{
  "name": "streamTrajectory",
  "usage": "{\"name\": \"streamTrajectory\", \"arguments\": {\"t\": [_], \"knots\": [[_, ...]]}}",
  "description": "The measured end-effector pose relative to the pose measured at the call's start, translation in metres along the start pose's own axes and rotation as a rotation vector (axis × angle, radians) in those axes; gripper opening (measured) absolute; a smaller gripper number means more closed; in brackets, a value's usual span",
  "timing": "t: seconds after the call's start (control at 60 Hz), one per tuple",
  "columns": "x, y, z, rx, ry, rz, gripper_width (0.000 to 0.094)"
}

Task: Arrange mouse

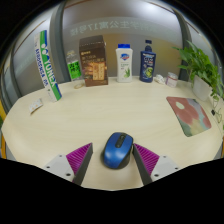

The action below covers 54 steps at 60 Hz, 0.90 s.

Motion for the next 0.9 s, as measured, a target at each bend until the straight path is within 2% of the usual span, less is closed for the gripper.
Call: {"name": "streamTrajectory", "arguments": {"t": [0.033,0.133,0.367,0.467,0.633,0.75,0.833,0.9], "knots": [[0.004,-0.002,0.001,-0.008,0.002,0.0,0.078],[0.012,-0.007,-0.003,-0.057,0.055,-0.002,0.0565],[0.016,-0.014,0.001,-0.123,-0.057,-0.008,0.039],[0.004,-0.037,-0.005,-0.156,-0.121,-0.058,0.039],[-0.04,-0.128,-0.05,-0.11,-0.215,-0.242,0.0389],[-0.045,-0.182,-0.125,-0.066,-0.183,-0.329,0.039],[-0.027,-0.194,-0.187,-0.061,-0.135,-0.347,0.039],[-0.003,-0.187,-0.233,-0.08,-0.09,-0.304,0.0389]]}}
Point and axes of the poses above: the point between the fingertips, and its own axes, seen from behind it with the camera up: z to the left, y down, x forward, the way the camera looks, the point moved 10 cm from there along -x, backward, against the way the camera looks, and after that the axes turned 6 degrees about y, right-handed, at the moved point
